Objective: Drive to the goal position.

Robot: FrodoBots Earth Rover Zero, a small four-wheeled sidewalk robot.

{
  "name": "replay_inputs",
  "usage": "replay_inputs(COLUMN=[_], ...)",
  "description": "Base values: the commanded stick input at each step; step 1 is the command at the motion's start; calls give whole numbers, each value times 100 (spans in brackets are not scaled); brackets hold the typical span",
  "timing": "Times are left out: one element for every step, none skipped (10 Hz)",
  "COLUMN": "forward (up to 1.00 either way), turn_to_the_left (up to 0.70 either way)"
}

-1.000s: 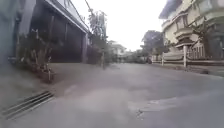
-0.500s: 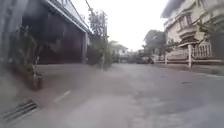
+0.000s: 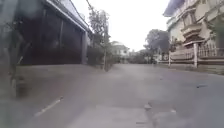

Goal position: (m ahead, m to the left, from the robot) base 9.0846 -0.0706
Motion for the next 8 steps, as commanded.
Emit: replay_inputs(forward=[100, 100, 100, 100, 100, 100, 100, 100], turn_to_the_left=[0, 0, 0, 0, -1, -40, -40, -40])
